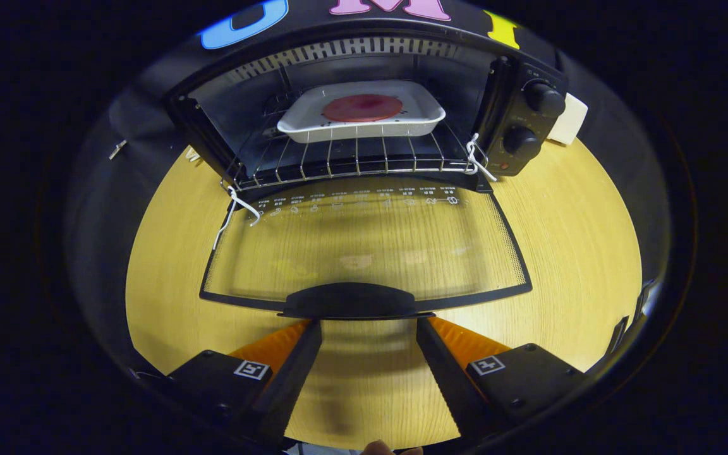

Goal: Open the toaster oven, put the food inside, and close the toaster oven door.

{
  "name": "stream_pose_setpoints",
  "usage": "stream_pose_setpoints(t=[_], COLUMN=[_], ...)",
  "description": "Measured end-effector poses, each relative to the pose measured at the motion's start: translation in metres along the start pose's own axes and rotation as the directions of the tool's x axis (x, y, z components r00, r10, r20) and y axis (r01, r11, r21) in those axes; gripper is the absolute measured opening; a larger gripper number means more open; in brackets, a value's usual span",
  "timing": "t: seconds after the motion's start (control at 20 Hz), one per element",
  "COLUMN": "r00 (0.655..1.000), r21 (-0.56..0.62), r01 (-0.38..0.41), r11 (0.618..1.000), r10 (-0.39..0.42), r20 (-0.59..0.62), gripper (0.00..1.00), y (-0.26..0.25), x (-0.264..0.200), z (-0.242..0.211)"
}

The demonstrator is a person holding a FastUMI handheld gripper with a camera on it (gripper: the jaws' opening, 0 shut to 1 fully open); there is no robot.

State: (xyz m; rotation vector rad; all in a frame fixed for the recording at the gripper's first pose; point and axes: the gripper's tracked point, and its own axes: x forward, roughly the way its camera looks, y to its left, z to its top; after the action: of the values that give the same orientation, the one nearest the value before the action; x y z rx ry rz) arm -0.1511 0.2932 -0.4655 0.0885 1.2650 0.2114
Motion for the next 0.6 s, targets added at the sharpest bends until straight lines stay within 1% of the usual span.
stream_pose_setpoints(t=[0.3,0.45,0.6], r00=[0.992,0.981,0.966], r21=[-0.002,-0.005,0.004], r01=[-0.055,-0.083,-0.111], r11=[0.998,0.996,0.994], r10=[0.055,0.083,0.107], r20=[0.116,0.176,0.234], gripper=[0.99,0.99,0.99], y=[0.003,0.005,0.007], x=[-0.032,-0.052,-0.069], z=[0.014,0.028,0.051])
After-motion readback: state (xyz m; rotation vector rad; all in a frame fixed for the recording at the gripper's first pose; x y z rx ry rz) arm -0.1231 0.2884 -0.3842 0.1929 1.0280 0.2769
